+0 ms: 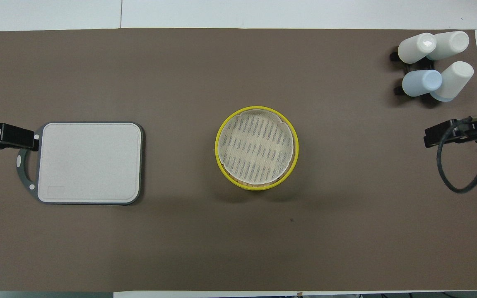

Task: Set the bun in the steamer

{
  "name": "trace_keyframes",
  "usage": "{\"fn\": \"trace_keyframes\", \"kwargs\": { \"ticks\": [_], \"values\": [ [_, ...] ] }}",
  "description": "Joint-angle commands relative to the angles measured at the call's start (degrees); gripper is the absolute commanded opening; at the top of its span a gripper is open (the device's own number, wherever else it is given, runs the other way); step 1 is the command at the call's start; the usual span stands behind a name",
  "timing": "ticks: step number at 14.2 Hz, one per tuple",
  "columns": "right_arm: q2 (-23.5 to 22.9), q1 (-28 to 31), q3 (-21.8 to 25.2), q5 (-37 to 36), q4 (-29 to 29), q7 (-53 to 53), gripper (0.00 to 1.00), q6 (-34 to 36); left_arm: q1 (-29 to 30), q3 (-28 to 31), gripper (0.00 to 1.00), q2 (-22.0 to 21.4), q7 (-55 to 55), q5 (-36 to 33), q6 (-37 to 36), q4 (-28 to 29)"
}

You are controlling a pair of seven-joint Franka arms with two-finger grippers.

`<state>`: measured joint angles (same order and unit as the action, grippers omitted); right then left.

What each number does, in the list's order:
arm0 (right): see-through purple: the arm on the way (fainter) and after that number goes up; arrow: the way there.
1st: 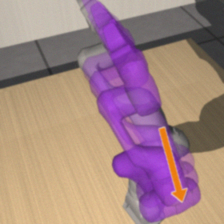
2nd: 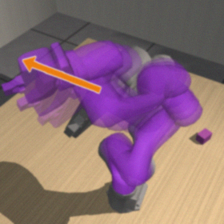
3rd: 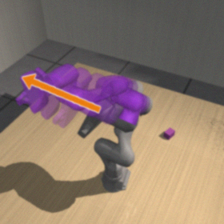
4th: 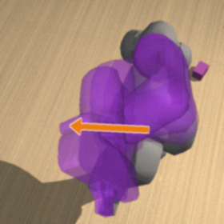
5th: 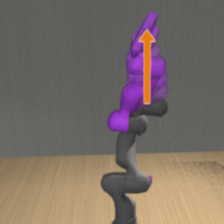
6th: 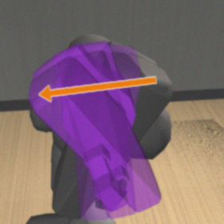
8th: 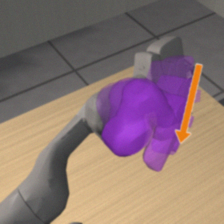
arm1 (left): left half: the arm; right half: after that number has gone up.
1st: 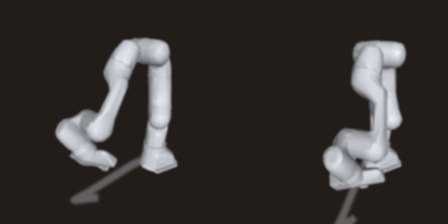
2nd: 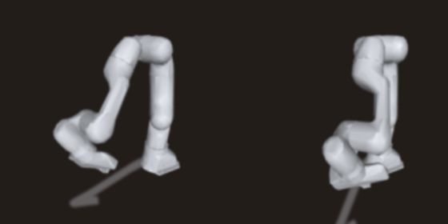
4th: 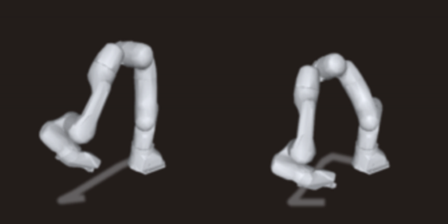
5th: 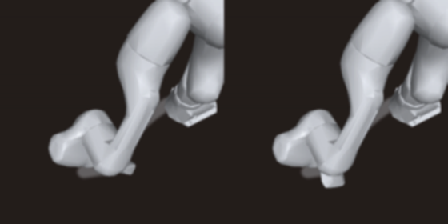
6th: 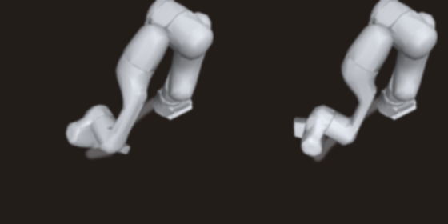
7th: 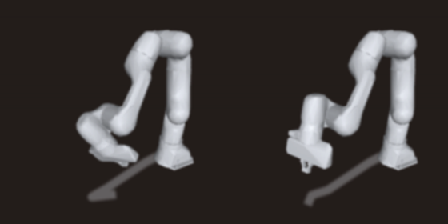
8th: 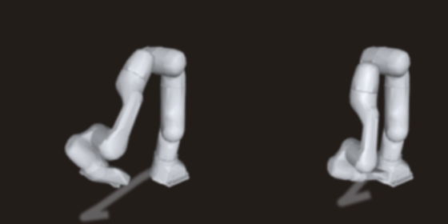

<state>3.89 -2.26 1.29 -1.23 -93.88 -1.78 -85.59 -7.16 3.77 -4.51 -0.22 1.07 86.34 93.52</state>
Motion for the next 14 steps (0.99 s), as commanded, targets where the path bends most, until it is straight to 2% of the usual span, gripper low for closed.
{"fn": "trace_keyframes", "kwargs": {
  "ticks": [1, 4, 14],
  "values": [
    [2.4, 3.7, -0.5, 0.2, -3.8, -3.2, 1.00, -2.7, -0.7, 0.4, 1.00, 0.2, 0.0, -1.1, -1.5, -1.2],
    [1.8, 4.1, -0.4, -0.1, -3.2, -3.1, 1.00, -5.9, -0.7, 0.4, 1.00, 0.2, 0.0, -1.7, -1.6, -1.2],
    [1.8, 5.7, -0.4, -0.2, -4.2, -2.9, 1.00, -6.3, -0.7, 0.3, 1.00, 0.2, 0.0, -1.7, -1.5, -1.2]
  ]
}}
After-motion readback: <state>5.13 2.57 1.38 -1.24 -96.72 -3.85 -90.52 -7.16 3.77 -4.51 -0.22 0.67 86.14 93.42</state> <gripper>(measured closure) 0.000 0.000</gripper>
